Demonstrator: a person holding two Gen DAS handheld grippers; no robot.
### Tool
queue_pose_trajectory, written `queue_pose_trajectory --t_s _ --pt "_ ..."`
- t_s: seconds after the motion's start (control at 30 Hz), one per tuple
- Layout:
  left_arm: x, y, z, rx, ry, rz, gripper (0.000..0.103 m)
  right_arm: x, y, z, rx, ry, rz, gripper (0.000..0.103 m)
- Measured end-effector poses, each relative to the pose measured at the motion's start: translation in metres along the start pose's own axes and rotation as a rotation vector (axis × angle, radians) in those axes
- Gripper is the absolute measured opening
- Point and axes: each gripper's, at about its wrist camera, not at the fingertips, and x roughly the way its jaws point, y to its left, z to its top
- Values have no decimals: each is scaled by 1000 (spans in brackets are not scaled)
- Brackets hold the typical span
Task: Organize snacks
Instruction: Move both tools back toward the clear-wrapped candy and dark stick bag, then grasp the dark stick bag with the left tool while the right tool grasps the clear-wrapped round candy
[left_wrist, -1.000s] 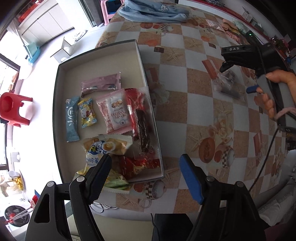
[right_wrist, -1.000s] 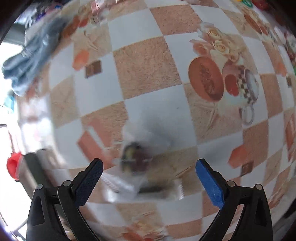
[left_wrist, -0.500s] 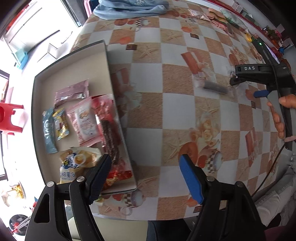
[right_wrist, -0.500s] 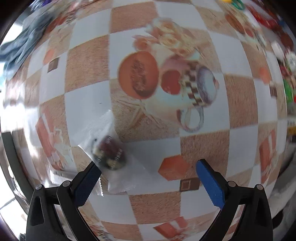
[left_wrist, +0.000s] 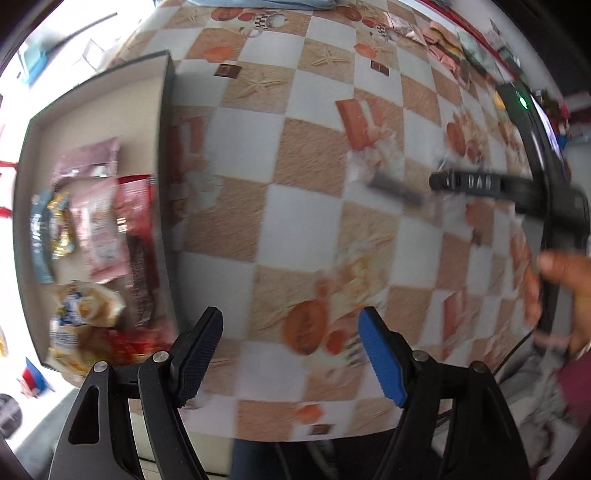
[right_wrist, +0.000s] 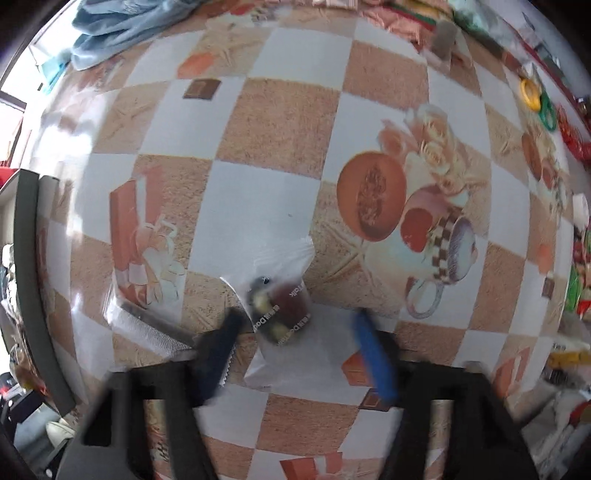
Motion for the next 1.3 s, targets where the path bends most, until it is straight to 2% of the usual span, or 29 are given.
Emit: queue_pose_trajectory --t_s 0.03,0.13,0.2,0.3,0.47,0.57,0.67,0.7,0.77,0.83,0.93,1.17,1.2,1.27,1.3 --pt "2 -5 5 -22 5 -23 79 -3 11 -7 -9 1 1 32" --pt "8 -19 19 -76 17 -75 79 -7 9 -13 -27 8 33 31" --pt "12 -28 28 -106 20 -91 79 -13 -6 -35 -6 15 55 31" --pt "22 -41 46 -166 19 -87 79 -18 -28 -63 31 27 82 31" --pt "45 -47 70 -359 11 -86 79 -21 -43 -99 66 38 100 32" --pt "57 -52 79 -395 22 -64 79 -19 -50 -115 96 40 115 32" --pt "72 -63 84 -343 59 58 79 -17 -57 -122 109 43 126 32" --pt "75 -65 84 -301 75 72 79 -17 -60 -124 112 44 128 32" --pt "76 -67 79 -202 67 159 80 -17 -63 -128 118 45 131 32" --pt "73 -65 74 -113 41 180 81 -10 -84 -134 125 49 135 32" --pt "70 -56 65 -7 12 190 82 -7 -81 -144 125 45 135 32" --pt "66 -50 59 55 -10 201 82 -17 -73 -152 120 39 125 32" --pt "69 -60 59 60 -12 203 82 -19 -70 -158 121 38 126 32" --pt "68 -67 59 81 -21 205 82 -20 -78 -147 116 39 122 32" --pt "71 -84 66 95 -26 210 82 -21 -77 -148 115 39 118 32"
